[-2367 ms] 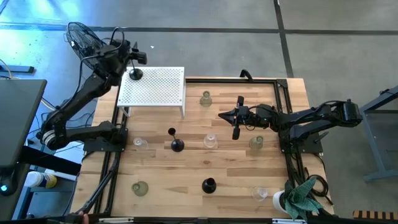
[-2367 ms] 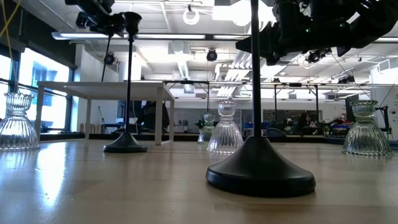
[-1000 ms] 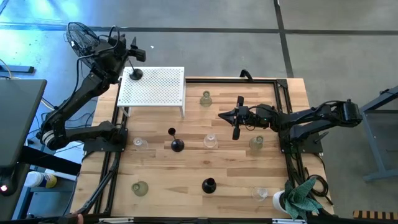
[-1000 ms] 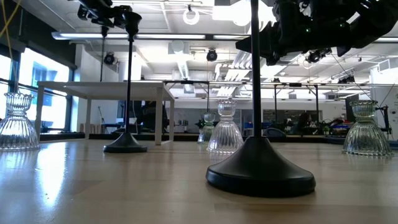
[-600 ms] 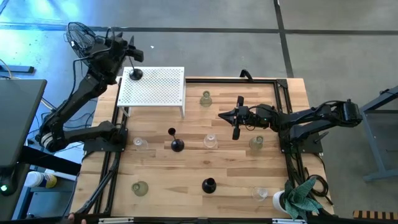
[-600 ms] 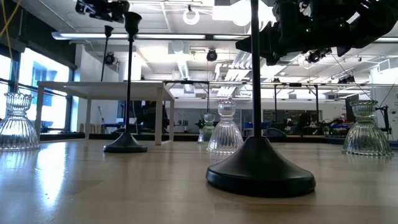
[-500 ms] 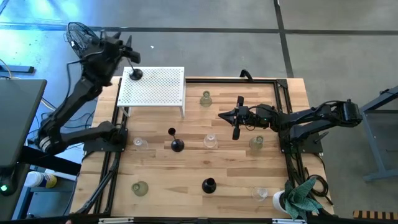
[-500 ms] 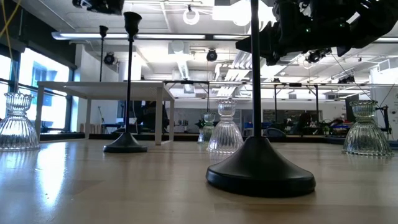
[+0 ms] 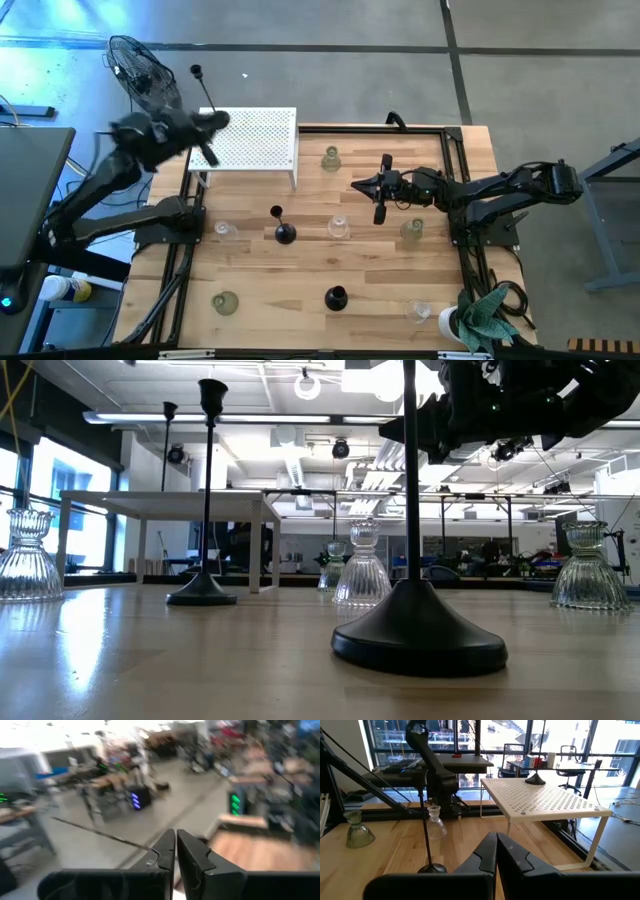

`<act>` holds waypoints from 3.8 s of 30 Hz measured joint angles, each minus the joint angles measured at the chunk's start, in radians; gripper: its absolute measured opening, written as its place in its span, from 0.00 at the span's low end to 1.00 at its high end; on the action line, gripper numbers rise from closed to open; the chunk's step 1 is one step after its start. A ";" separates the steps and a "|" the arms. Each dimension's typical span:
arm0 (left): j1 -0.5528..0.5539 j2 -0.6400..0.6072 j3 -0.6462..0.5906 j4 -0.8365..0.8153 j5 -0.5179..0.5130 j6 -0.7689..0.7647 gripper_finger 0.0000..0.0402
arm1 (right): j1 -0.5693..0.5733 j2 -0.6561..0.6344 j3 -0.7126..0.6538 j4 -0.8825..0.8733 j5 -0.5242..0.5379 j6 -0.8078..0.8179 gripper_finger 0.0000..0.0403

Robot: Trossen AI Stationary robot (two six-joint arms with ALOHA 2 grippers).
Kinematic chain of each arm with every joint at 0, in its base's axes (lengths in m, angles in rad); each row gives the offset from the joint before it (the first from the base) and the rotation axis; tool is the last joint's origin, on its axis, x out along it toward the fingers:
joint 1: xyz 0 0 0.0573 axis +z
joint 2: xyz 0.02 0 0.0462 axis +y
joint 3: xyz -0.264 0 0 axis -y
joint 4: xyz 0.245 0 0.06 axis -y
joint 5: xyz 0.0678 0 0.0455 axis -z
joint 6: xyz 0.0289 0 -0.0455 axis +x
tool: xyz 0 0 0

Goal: Pick & Place candle stick holders
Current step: Put the bottom transparent candle holder on the shelf

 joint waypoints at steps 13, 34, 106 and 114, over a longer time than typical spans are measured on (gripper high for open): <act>-0.468 0.039 -0.254 0.026 -0.395 0.008 0.01 | 0.000 0.002 0.000 -0.016 0.002 0.000 0.00; -0.583 -0.372 -0.753 0.372 -0.354 -0.069 0.01 | 0.021 0.023 0.217 -0.599 0.075 0.070 0.07; -0.583 -0.391 -0.752 0.342 -0.315 -0.106 0.01 | 1.118 0.412 0.877 -2.009 0.099 1.617 0.71; -0.583 -0.391 -0.752 0.308 -0.301 -0.147 0.01 | 1.118 0.413 0.877 -1.935 0.129 1.596 0.72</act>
